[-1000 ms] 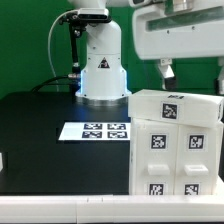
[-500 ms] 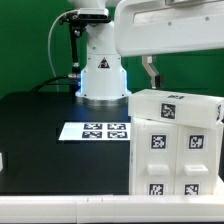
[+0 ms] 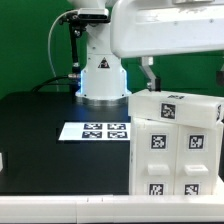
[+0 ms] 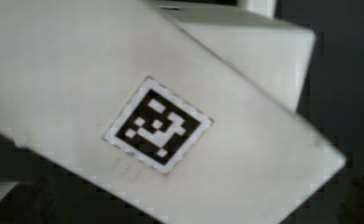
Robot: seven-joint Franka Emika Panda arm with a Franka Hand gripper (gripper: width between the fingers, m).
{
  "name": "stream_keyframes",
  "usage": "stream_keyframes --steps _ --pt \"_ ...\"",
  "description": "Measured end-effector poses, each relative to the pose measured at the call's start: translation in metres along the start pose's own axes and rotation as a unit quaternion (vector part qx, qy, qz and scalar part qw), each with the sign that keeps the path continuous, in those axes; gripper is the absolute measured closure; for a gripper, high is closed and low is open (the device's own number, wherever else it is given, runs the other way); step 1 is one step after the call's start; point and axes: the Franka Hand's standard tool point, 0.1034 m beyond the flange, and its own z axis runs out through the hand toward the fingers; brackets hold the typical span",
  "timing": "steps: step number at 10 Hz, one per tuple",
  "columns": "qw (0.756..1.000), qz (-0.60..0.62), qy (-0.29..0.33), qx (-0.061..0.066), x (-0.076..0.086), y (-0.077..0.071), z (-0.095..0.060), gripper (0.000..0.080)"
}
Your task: Assemble cabinet
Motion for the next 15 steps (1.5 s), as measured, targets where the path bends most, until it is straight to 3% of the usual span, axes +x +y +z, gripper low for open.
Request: stream_keyframes --steps 3,5,10,12,14,15 --pt "0.996 -0.091 -0.006 -0.006 -0.002 0.005 0.000 0.0003" --pt "0.987 -0.157 -0.044 0.008 -0.016 0.007 0.004 0.0003" --pt "0.941 -0.337 -0.043 -0.004 -0.013 0.015 0.009 0.0003" --pt "0.954 -0.295 -0.050 -0.005 -0.017 0.011 0.023 0.0003" --pt "0.957 -0.284 -0.052 -0.006 -0.018 0.013 0.024 0.0003" --pt "0.961 -0.273 -0.052 -0.007 -0.018 0.013 0.025 0.0095"
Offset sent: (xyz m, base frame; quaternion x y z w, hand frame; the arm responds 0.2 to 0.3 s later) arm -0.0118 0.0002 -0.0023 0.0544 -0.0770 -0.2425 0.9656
